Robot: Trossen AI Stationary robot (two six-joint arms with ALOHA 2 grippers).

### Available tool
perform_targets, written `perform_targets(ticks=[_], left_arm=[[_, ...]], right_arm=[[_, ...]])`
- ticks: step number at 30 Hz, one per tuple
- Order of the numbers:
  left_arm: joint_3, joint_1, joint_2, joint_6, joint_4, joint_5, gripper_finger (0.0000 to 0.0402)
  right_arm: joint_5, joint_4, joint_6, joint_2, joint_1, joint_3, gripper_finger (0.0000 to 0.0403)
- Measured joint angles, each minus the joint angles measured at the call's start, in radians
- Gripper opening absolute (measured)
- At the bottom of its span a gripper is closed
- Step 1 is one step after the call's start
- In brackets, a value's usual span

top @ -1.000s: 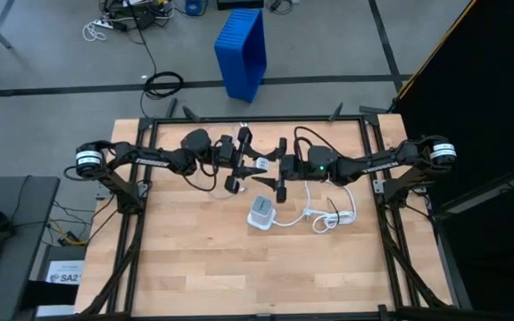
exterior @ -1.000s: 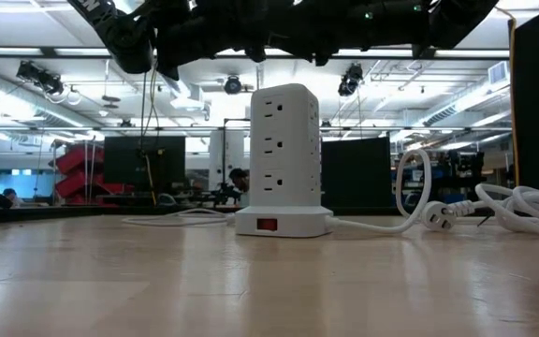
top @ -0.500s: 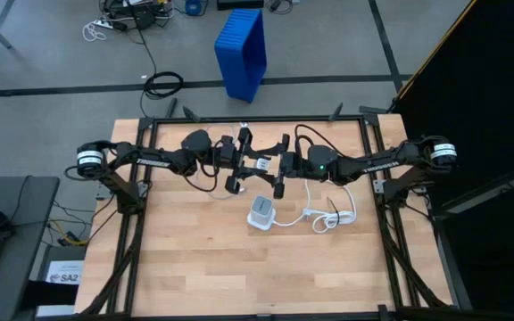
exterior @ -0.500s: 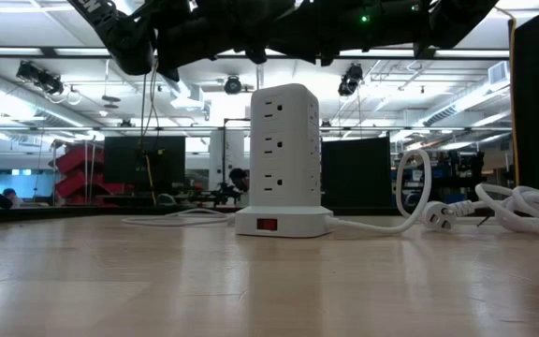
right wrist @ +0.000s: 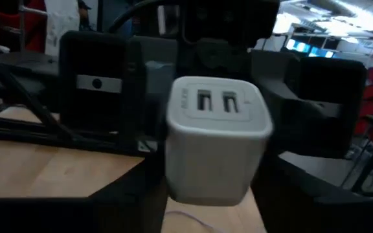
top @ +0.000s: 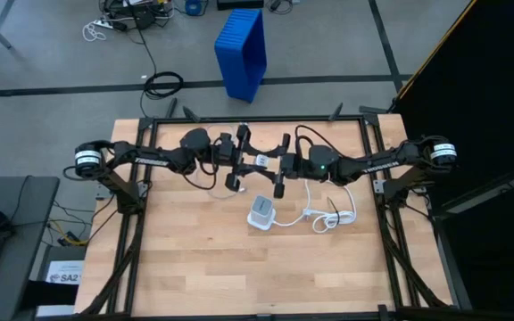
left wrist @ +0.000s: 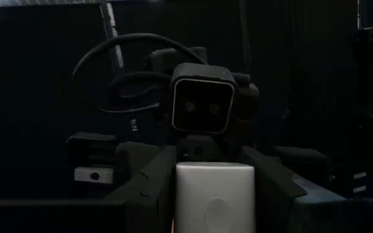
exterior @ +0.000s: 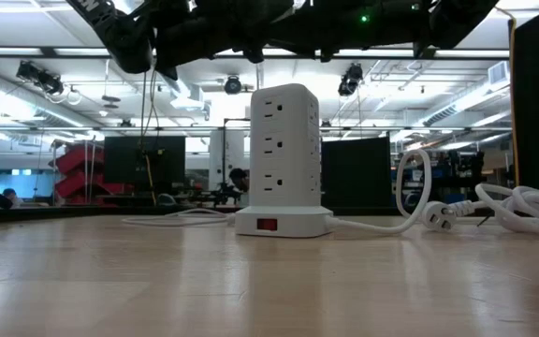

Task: Plug in charger
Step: Insert the white charger cable into the white charger adapter

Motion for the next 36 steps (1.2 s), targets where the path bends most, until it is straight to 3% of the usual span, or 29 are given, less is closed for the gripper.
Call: perform_targets(ticks=[3, 12, 20, 36], left_arm=[[0.0, 0.002, 0.0, -0.002, -0.011, 0.001, 0.0123], [-0.001, 0.004, 0.002, -0.026, -0.039, 0.0, 0.016], [-0.002, 0.023, 0.004, -0.085, -0.048, 0.007, 0.0163], [-0.002, 0.103, 0.005, -0.162, -0.135, 0.16, 0.0165]], right_arm=[[0.001, -0.004, 0.001, 0.0, 0.0, -0.001, 0.0113], [0.009, -0.046, 0.003, 0.002, 0.001, -0.001, 0.0117], [0.029, -0.075, 0.012, 0.002, 0.002, -0.001, 0.0115], [0.06, -0.186, 0.091, 0.0, 0.001, 0.003, 0.0119]])
